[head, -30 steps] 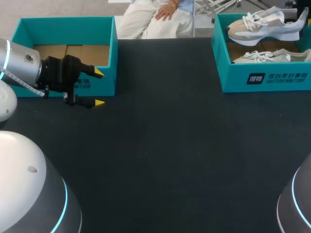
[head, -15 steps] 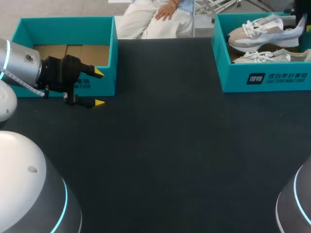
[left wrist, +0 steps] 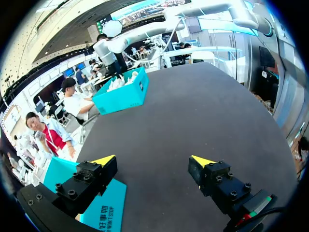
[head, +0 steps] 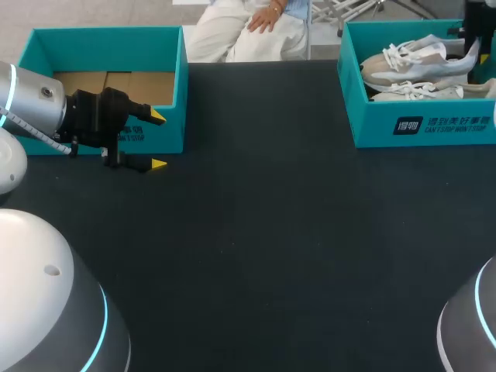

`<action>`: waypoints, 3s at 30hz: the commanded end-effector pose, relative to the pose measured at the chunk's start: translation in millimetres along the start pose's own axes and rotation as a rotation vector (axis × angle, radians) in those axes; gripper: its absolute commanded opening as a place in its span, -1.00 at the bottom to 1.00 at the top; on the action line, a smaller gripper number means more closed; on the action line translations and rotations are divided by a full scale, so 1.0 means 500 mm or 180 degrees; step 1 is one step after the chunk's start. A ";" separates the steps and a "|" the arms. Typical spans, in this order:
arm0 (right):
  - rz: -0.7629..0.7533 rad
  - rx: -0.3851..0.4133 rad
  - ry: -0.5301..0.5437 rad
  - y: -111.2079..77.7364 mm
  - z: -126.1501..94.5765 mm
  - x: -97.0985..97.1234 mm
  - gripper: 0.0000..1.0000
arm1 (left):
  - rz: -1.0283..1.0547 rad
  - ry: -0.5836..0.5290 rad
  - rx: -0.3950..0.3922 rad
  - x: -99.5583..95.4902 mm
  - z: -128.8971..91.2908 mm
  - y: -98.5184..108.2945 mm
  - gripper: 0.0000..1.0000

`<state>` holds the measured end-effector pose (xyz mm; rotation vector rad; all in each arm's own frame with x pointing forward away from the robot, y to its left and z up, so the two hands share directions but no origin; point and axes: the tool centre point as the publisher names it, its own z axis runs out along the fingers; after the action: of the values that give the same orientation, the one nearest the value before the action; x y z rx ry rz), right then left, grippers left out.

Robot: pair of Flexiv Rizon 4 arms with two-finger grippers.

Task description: Take the shoe out of the shoebox, open the shoe tongue, remove and reinsert the insole, then place the shoe into the shoebox

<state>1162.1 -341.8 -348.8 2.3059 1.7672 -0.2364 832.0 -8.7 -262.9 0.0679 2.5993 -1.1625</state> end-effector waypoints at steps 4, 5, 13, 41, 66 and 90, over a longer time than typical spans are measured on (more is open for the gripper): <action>0.0007 0.0197 0.0021 0.020 0.037 0.016 -1.00 | -0.0001 0.0000 -0.0009 0.001 0.000 -0.001 1.00; 0.0004 0.0241 0.0028 0.018 0.044 0.016 -1.00 | -0.0001 0.0000 -0.0009 0.001 0.000 -0.001 1.00; 0.0061 0.0233 -0.0008 0.015 0.053 0.008 -0.08 | -0.0001 0.0000 -0.0009 0.001 0.000 -0.001 1.00; 0.0156 -0.0413 0.0191 -0.048 -0.190 -0.007 1.00 | -0.0001 0.0000 -0.0009 0.001 0.000 -0.001 1.00; -0.0098 -0.0538 0.0358 -0.097 -0.295 0.007 1.00 | -0.0128 -0.0076 -0.0133 0.002 -0.006 -0.010 1.00; -0.0138 -0.0310 0.0374 -0.331 -0.332 0.056 1.00 | -0.4016 -0.2371 -0.2079 -0.115 -0.052 0.003 1.00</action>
<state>1032.7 -234.6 -212.6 2.3237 1.8797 -0.1070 866.0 25.6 -221.6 -0.9351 2.5288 -0.8551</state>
